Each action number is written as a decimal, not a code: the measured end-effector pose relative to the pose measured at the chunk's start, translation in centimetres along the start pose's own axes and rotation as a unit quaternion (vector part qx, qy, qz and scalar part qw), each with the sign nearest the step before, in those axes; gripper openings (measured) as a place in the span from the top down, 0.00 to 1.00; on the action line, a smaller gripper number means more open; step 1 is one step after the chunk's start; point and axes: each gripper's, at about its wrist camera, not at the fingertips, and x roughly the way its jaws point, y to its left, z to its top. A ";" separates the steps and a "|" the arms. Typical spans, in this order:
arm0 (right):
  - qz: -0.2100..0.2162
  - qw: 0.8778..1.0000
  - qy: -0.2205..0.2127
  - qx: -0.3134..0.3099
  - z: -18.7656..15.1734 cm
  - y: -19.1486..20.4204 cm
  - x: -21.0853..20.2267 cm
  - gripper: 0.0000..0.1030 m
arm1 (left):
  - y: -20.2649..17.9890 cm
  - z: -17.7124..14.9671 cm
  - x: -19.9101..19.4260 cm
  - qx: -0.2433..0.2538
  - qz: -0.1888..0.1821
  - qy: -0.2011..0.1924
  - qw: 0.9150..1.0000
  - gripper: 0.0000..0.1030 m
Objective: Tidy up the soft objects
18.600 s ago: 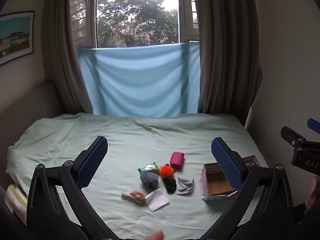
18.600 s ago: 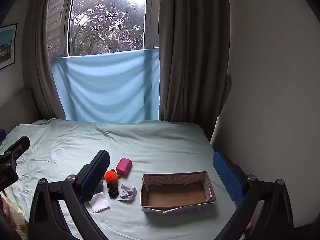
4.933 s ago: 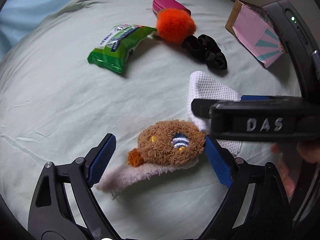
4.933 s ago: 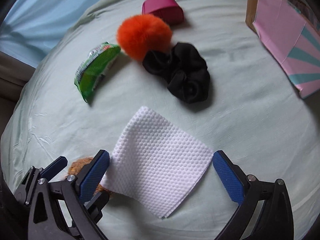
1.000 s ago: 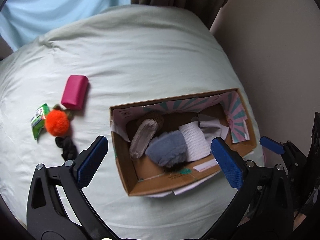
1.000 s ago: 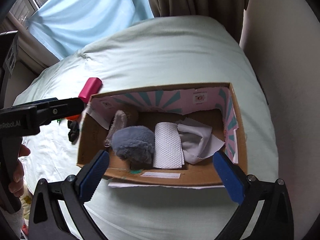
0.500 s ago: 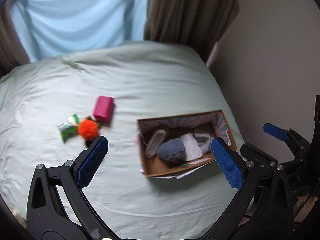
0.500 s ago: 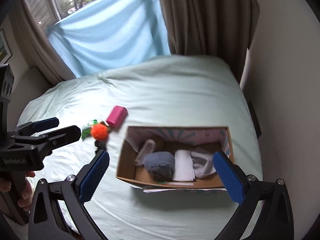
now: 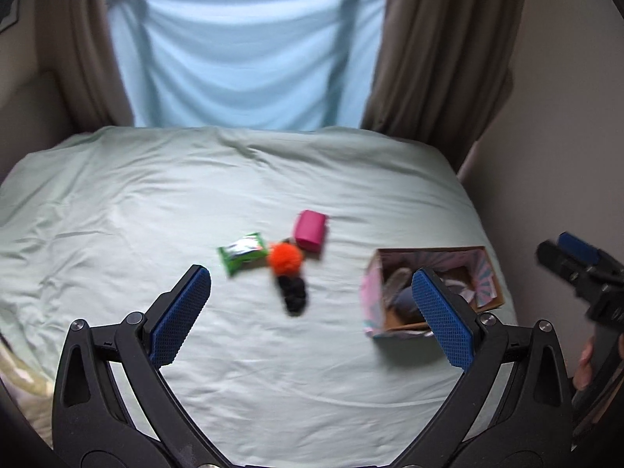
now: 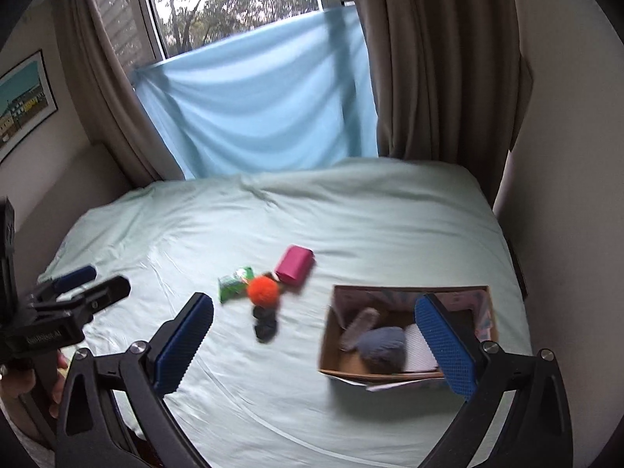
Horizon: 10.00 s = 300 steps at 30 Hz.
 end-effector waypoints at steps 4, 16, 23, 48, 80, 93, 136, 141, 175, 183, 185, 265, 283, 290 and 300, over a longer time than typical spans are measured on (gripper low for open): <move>-0.009 1.000 -0.017 -0.008 -0.6 3.9 -0.4 0.00 | 4.1 -1.3 -1.6 0.003 0.005 -0.005 1.000 0.00; -0.019 1.000 -0.016 0.004 -1.0 11.7 2.6 0.00 | 13.4 0.1 -0.9 0.020 -0.026 -0.012 0.999 0.00; -0.042 0.999 -0.032 0.014 -0.7 14.8 6.2 0.00 | 17.1 2.0 3.4 0.054 -0.059 0.009 0.997 0.00; -0.081 0.993 0.075 0.033 -10.6 12.4 31.6 0.00 | 16.5 -0.8 34.5 0.205 -0.127 0.105 0.965 0.01; -0.087 0.986 0.140 0.001 -16.3 9.8 41.7 0.76 | 14.3 -4.7 48.2 0.275 -0.129 0.167 0.938 0.56; -0.085 0.991 0.107 0.009 -13.7 11.0 34.1 0.76 | 13.6 -2.3 39.5 0.247 -0.122 0.137 0.951 0.57; -0.086 0.983 0.121 0.108 -2.7 -19.0 10.4 0.76 | -23.2 -1.9 22.1 0.132 -0.111 0.165 0.971 0.58; -0.077 0.978 0.152 0.117 -3.4 -23.2 13.6 0.76 | -26.3 -2.6 26.6 0.139 -0.102 0.198 0.965 0.58; -0.022 0.954 0.223 0.199 -7.8 -30.5 23.0 0.04 | -30.1 -7.1 34.9 0.212 -0.049 0.282 0.934 0.00; -0.021 0.961 0.210 0.181 -5.8 -28.3 19.6 0.04 | -28.4 -4.9 30.4 0.202 -0.049 0.242 0.948 0.00; -0.023 0.963 0.204 0.174 -5.1 -27.5 18.5 0.04 | -27.8 -4.2 28.8 0.196 -0.056 0.230 0.952 0.00; -0.015 0.946 0.300 0.124 3.7 1.4 46.4 0.04 | 7.8 -2.8 40.8 -0.043 -0.051 0.164 0.984 0.02; -0.003 0.935 0.346 0.082 -1.6 0.9 55.0 0.20 | 4.4 -5.9 46.7 0.060 -0.028 0.152 0.986 0.52; -0.007 0.943 0.331 0.038 -1.9 2.2 55.2 0.35 | 4.8 -5.1 47.6 0.067 -0.041 0.154 0.985 0.66; 0.012 0.949 0.310 0.055 -1.2 1.5 53.1 0.54 | 5.6 -4.2 45.2 0.066 -0.042 0.132 0.988 0.69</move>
